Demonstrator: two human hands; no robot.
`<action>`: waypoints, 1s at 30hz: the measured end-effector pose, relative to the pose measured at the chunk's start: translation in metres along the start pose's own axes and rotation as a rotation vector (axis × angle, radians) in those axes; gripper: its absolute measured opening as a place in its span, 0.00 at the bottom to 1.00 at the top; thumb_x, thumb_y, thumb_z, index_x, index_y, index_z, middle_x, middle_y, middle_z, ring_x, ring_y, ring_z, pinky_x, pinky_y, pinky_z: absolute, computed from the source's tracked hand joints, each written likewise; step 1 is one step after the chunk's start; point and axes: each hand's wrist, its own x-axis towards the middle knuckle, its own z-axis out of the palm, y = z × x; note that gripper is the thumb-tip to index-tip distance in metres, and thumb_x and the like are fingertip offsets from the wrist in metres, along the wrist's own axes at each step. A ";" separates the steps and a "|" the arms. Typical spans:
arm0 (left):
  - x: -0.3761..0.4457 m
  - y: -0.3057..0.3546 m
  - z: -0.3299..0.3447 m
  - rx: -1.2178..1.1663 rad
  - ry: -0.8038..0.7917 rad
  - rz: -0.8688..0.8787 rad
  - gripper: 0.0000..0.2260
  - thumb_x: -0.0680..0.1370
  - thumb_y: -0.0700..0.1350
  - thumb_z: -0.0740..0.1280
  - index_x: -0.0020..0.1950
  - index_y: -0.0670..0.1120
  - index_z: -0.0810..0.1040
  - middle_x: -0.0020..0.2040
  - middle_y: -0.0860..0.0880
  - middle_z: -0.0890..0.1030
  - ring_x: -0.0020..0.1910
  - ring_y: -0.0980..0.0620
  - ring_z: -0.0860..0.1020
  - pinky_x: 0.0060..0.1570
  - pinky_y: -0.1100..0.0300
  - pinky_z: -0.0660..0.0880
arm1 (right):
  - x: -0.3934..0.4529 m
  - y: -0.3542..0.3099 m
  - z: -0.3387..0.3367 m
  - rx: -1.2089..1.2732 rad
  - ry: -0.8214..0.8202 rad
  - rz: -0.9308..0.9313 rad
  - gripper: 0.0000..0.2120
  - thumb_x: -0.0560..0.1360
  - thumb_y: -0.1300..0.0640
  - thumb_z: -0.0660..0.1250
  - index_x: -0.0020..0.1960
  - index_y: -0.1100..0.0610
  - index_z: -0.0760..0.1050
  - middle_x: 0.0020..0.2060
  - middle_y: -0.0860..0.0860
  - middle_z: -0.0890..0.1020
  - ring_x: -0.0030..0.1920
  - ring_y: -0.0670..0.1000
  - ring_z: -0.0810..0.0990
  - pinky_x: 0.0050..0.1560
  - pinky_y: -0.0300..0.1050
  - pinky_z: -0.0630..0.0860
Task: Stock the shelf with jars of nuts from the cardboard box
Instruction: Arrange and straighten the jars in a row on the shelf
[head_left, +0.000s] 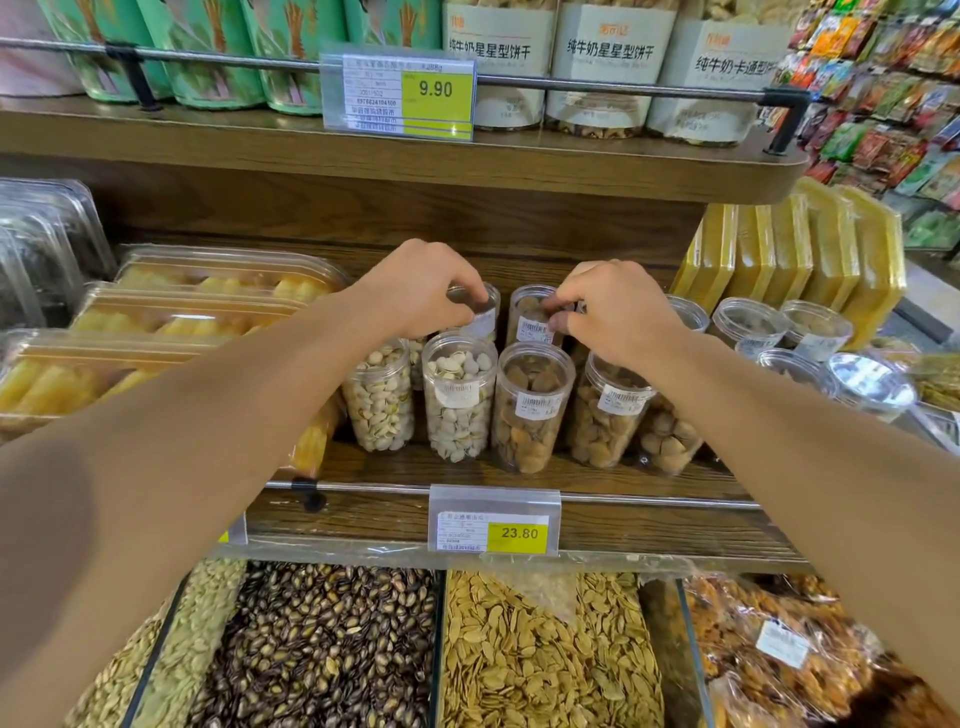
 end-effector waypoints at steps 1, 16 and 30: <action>-0.002 -0.001 0.000 -0.009 -0.003 0.002 0.12 0.76 0.46 0.70 0.59 0.55 0.82 0.64 0.52 0.79 0.63 0.50 0.75 0.62 0.54 0.71 | 0.000 0.000 -0.001 0.012 -0.001 0.007 0.12 0.76 0.52 0.70 0.58 0.51 0.82 0.54 0.48 0.81 0.56 0.52 0.77 0.54 0.48 0.74; -0.006 -0.004 0.007 -0.064 0.028 0.023 0.14 0.78 0.42 0.68 0.61 0.54 0.81 0.64 0.54 0.79 0.64 0.53 0.75 0.66 0.55 0.70 | 0.004 -0.007 -0.003 0.051 -0.100 0.053 0.18 0.76 0.48 0.70 0.64 0.47 0.78 0.62 0.50 0.80 0.66 0.55 0.72 0.65 0.55 0.71; -0.025 -0.001 -0.013 -0.052 0.135 -0.043 0.11 0.78 0.46 0.66 0.59 0.54 0.82 0.59 0.53 0.81 0.46 0.60 0.77 0.51 0.63 0.71 | 0.000 -0.015 -0.013 0.121 -0.062 0.025 0.15 0.78 0.53 0.68 0.64 0.49 0.77 0.62 0.49 0.78 0.63 0.52 0.74 0.58 0.47 0.70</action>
